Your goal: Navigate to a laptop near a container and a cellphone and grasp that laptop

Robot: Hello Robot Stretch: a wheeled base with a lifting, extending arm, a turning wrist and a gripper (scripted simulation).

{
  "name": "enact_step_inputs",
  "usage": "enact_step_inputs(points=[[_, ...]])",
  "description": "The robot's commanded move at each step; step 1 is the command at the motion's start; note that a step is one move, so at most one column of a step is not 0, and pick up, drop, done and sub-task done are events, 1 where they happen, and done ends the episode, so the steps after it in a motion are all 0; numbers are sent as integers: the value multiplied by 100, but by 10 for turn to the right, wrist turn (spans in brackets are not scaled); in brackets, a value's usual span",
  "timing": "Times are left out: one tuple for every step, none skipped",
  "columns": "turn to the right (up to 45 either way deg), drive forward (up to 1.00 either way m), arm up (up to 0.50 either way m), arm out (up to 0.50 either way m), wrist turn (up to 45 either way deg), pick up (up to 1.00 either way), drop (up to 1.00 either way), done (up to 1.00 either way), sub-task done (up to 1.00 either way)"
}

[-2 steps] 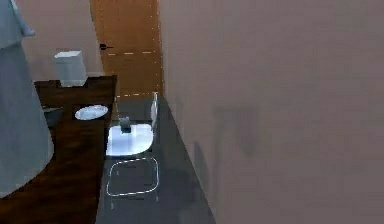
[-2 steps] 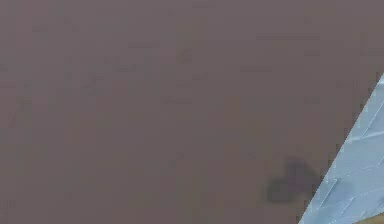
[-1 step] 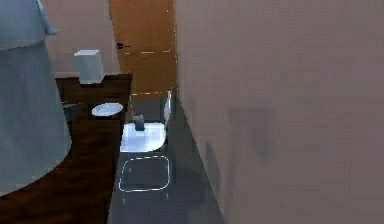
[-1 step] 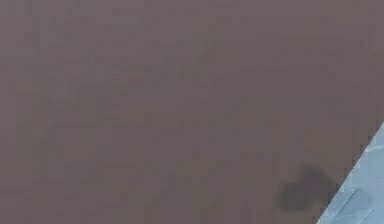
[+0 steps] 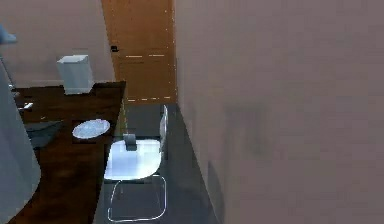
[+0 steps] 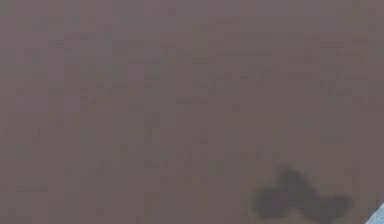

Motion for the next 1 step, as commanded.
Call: enact_step_inputs(points=[[0, 70, 0, 0, 0, 0, 0, 0, 0]])
